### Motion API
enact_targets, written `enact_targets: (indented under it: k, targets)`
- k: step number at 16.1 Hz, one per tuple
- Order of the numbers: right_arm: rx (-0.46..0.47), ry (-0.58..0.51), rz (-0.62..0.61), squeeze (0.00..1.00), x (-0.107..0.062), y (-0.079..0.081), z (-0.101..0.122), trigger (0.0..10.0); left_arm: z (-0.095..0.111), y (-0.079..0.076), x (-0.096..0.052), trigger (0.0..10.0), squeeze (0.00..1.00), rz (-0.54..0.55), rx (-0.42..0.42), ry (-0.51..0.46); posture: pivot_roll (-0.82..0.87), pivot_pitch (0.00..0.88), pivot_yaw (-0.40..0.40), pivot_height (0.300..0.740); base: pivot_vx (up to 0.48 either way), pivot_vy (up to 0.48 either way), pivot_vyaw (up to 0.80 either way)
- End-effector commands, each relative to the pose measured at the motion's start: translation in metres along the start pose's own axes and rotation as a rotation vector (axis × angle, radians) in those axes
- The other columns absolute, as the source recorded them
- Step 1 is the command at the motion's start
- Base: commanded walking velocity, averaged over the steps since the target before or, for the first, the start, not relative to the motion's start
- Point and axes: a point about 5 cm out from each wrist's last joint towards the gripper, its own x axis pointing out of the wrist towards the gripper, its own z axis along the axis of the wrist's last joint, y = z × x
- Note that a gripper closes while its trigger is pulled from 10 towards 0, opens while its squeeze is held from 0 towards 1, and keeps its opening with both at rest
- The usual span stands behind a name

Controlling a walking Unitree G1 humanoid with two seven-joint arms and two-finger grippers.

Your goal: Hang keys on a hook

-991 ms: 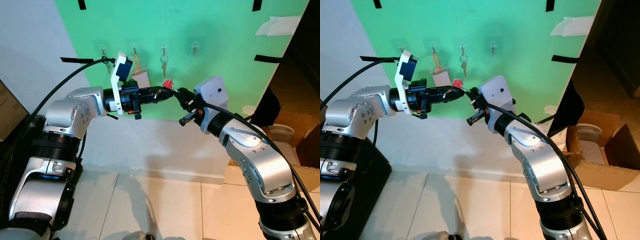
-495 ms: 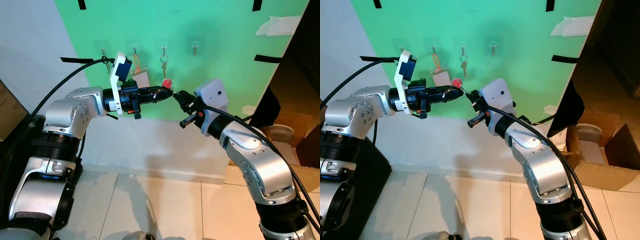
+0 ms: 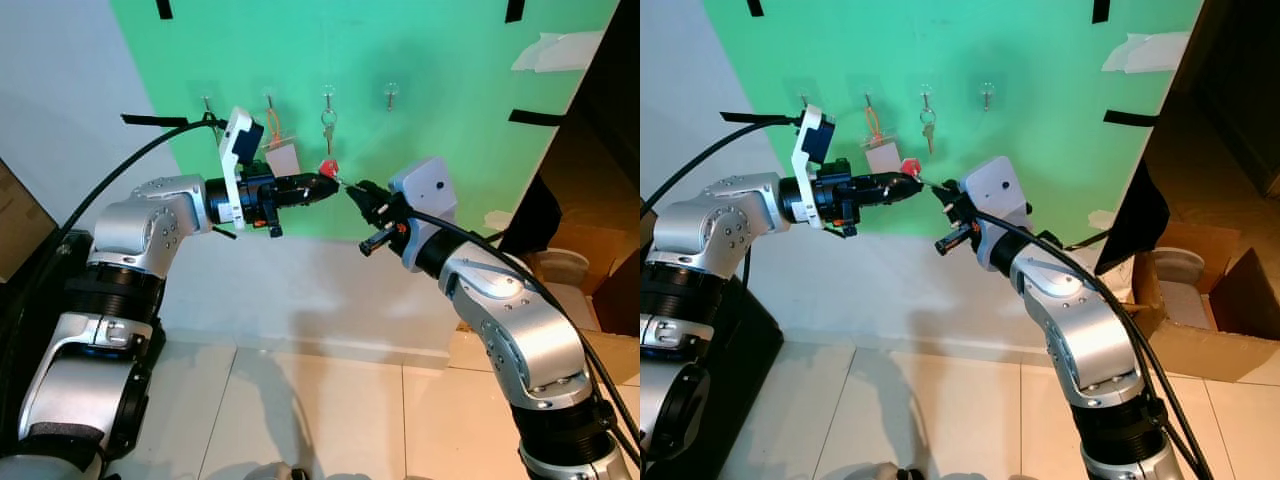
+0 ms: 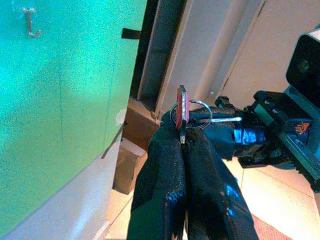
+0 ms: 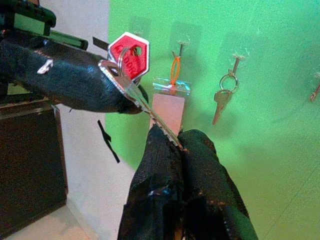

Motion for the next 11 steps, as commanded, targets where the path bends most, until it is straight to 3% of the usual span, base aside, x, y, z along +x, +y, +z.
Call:
enact_targets:
  k: [1, 11]
  targets:
    - [-0.003, -0.036, 0.004, 0.0, -0.0002, -0.0011, 0.0073, 0.0, 0.0077, 0.0018, -0.001, 10.0, 0.0, 0.018, 0.025, -0.009, -0.14, 0.0, 0.097, 0.74, 0.0, 0.0, 0.0]
    - [-0.003, -0.042, 0.014, 0.0, 0.0005, -0.0001, 0.0086, 0.0, 0.0095, 0.0042, 0.0007, 10.0, 0.0, 0.038, 0.042, -0.018, -0.14, 0.0, 0.098, 0.74, 0.0, 0.0, 0.0]
